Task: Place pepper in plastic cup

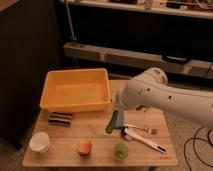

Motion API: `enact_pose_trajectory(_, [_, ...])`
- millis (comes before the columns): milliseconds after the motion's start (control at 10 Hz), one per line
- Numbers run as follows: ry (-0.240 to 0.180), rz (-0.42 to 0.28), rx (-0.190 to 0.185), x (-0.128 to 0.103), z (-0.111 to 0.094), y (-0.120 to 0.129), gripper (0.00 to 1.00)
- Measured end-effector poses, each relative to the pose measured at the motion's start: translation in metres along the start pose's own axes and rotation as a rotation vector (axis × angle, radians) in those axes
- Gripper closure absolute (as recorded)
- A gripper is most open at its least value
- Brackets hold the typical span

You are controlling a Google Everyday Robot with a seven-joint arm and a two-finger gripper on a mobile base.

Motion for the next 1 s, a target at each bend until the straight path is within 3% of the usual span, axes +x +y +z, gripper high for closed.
enact_pose_trajectory(300, [-0.007,-0.010,-0.012,0.000,0.001,0.000,1.00])
enact_pose_trajectory(400, [-0.033,-0.011,-0.050,0.000,-0.002,-0.003,1.00])
enact_pose_trajectory(700, [-0.127,-0.056,-0.316,0.012,-0.019,-0.033,1.00])
enact_pose_trajectory(800, [-0.165,-0.093,-0.455,0.020,-0.028,-0.049,1.00])
enact_pose_trajectory(1000, [-0.187,-0.094,-0.572,0.030,-0.033,-0.068,1.00])
